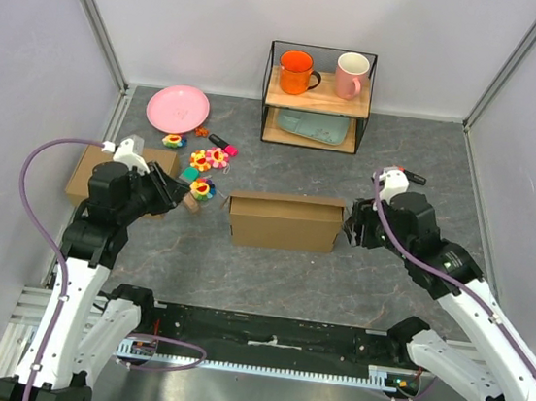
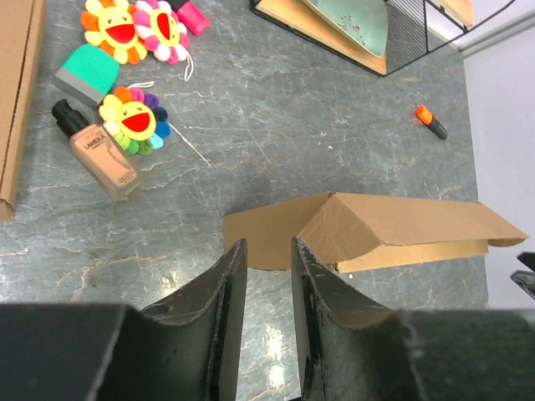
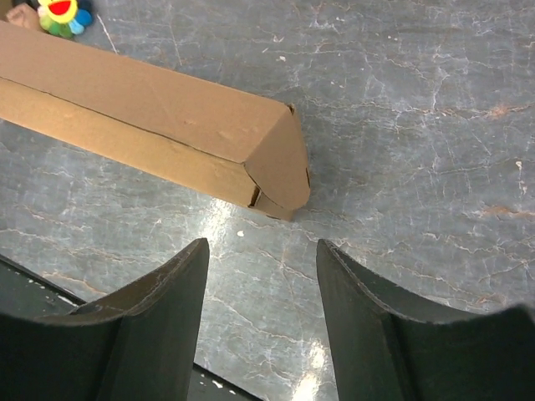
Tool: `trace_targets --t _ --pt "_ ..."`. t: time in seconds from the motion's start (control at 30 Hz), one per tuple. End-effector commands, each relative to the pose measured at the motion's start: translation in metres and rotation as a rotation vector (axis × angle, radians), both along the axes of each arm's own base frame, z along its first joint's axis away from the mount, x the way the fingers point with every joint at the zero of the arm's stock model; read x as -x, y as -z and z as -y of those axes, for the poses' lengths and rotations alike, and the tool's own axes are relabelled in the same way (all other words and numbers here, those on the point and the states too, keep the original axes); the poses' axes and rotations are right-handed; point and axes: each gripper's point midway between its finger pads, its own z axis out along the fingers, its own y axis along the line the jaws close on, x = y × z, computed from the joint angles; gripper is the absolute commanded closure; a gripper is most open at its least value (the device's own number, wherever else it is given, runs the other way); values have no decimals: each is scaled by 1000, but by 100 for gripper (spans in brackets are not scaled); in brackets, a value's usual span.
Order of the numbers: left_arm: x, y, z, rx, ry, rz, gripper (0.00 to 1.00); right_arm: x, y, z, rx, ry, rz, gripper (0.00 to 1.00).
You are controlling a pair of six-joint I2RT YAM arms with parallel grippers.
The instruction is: Fold the paper box
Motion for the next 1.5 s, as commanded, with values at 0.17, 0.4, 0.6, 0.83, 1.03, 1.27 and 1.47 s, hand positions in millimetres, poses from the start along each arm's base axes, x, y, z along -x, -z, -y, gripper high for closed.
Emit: trace_targets --t 0.17,0.4,0.6,0.83,1.03,1.27,1.47 --pt "6 -10 12 -18 100 56 66 -33 4 1 145 106 61 39" --pt "6 -12 16 -32 132 73 67 -49 2 6 196 170 85 42" --pt "7 -10 21 -31 156 75 67 -53 -8 0 154 168 122 43" --pt "6 -9 23 -25 167 79 68 -58 -14 2 155 184 152 43" --pt "6 -5 23 -25 167 74 68 -67 -5 -1 167 202 153 45" --pt "7 -3 23 -31 168 76 68 -78 -5 -6 166 211 172 53" --pt "7 -1 23 -34 169 75 68 -82 -1 -4 185 233 176 63"
